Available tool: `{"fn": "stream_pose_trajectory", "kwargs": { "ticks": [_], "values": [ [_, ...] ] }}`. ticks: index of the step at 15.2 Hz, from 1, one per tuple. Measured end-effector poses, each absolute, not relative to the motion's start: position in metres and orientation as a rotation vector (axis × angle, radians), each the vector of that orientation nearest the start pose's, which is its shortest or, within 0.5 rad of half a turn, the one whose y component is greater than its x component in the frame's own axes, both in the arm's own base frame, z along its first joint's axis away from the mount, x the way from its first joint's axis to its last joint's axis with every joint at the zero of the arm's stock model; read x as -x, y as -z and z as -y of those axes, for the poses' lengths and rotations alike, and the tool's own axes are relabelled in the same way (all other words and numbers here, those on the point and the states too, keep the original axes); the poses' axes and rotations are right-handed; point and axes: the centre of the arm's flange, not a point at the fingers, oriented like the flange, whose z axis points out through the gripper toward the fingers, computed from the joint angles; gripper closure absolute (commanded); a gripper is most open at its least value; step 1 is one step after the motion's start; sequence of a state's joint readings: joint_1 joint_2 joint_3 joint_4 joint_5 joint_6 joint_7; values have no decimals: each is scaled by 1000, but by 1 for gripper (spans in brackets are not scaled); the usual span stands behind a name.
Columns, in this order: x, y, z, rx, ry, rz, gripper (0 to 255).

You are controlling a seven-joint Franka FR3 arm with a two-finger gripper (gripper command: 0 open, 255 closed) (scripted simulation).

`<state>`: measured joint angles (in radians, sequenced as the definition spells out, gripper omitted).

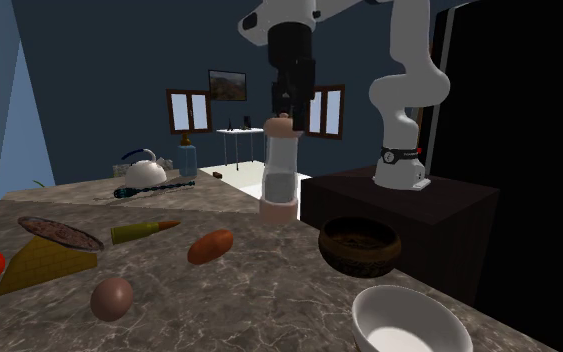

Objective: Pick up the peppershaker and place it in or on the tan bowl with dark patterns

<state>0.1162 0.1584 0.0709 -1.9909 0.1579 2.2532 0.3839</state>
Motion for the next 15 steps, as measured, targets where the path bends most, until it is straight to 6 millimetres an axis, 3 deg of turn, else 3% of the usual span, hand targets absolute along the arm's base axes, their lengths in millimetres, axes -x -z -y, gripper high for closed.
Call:
{"fn": "stream_pose_trajectory", "kwargs": {
  "ticks": [11,15],
  "values": [
    [-445,-435,-120,2946,90,-433,255],
    [-392,-441,-125,2946,90,-433,255]
  ]
}}
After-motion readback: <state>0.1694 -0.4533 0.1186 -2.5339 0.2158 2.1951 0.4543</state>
